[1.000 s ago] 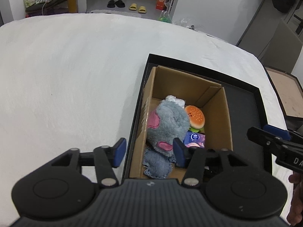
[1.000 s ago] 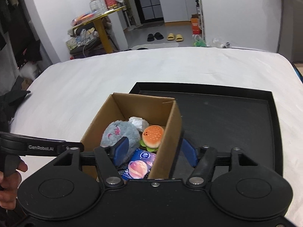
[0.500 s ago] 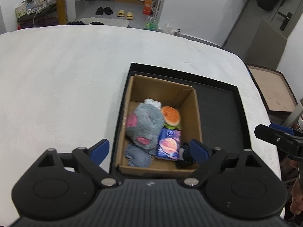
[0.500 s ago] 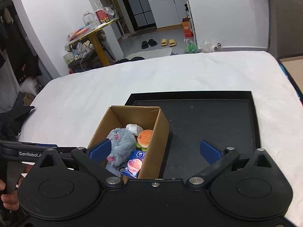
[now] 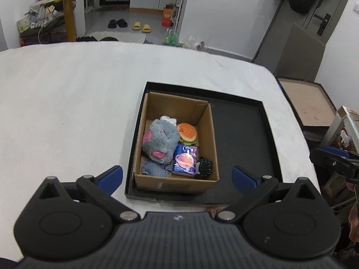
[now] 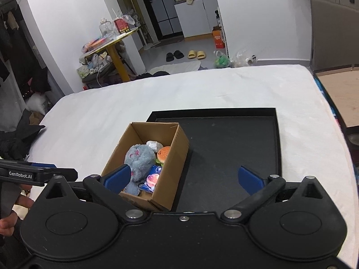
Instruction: Organize soft objects
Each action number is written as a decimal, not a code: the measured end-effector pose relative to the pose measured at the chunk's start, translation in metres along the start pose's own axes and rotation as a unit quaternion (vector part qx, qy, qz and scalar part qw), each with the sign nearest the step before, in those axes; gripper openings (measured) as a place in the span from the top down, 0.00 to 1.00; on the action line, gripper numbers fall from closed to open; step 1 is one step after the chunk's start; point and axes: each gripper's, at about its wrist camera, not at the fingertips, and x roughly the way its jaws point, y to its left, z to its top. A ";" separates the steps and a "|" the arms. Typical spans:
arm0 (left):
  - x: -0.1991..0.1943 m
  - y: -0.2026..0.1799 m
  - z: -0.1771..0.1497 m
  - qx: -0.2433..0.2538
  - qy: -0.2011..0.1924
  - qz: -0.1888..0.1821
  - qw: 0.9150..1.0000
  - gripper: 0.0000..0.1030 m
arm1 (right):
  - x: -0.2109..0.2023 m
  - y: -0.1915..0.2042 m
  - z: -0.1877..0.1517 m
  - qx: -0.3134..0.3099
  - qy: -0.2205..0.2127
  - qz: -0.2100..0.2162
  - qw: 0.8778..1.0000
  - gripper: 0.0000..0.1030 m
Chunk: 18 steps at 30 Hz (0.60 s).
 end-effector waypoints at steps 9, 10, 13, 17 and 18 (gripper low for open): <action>-0.045 -0.014 -0.013 0.014 -0.031 -0.012 0.999 0.01 | -0.050 -0.002 -0.009 0.001 -0.021 -0.003 1.000 0.00; -0.050 -0.016 -0.015 0.018 -0.032 -0.016 0.999 0.01 | -0.055 -0.002 -0.010 0.002 -0.023 -0.004 1.000 0.00; -0.061 -0.022 -0.019 0.028 -0.035 -0.022 0.999 0.01 | -0.068 -0.003 -0.012 0.008 -0.030 -0.008 0.999 0.00; -0.077 -0.027 -0.022 0.038 -0.047 -0.027 0.998 0.01 | -0.085 -0.001 -0.015 0.014 -0.043 -0.009 0.999 0.00; -0.081 -0.029 -0.023 0.043 -0.048 -0.025 0.998 0.01 | -0.088 -0.001 -0.016 0.015 -0.044 -0.009 0.999 0.00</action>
